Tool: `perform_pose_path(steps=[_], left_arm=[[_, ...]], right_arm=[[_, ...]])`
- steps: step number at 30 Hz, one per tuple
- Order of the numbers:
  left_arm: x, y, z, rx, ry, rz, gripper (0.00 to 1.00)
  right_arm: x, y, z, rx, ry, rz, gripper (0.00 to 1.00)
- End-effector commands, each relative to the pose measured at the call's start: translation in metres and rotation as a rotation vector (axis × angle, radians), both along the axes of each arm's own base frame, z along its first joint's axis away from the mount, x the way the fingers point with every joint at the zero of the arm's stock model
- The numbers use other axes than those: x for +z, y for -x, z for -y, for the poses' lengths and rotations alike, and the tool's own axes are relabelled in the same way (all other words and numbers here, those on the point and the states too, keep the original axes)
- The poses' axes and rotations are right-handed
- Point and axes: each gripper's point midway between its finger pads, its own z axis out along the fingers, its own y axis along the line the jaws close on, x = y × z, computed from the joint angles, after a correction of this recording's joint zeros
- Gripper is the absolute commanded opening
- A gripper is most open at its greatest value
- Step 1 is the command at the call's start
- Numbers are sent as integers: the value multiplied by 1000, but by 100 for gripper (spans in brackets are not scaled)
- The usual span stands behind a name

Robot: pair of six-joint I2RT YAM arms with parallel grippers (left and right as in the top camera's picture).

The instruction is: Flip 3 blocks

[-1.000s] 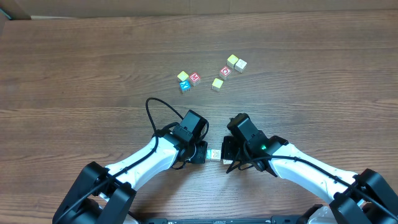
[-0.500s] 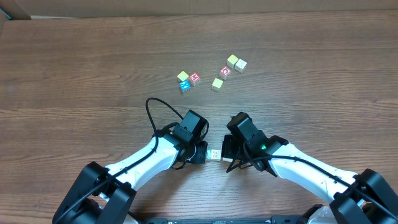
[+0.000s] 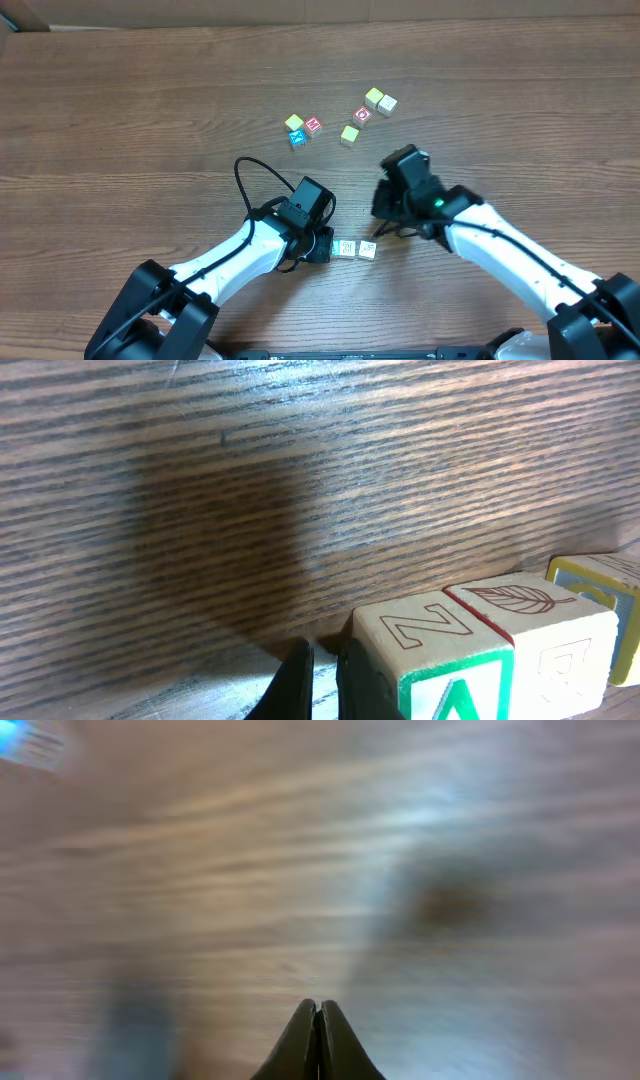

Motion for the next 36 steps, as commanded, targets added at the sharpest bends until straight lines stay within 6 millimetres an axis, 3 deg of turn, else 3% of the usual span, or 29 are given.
perform_pose_path(steps=[1,6,18,27,36], left_arm=[[-6,3,-2,5,-7,-24,4],[-5,2,-2,5,-5,-21,4],[-5,3,-2,5,-5,-22,4],[-5,3,-2,5,-5,-21,4],[-5,3,-2,5,-6,-22,4]], right_arm=[[-5,18,2,74,14,-80,4],[-16,40,0,165,35,-132,4],[-24,38,-18,196,-40,-115,4],[-35,53,-36,233,-49,-160,4],[-37,64,-35,218,-36,-198,4]])
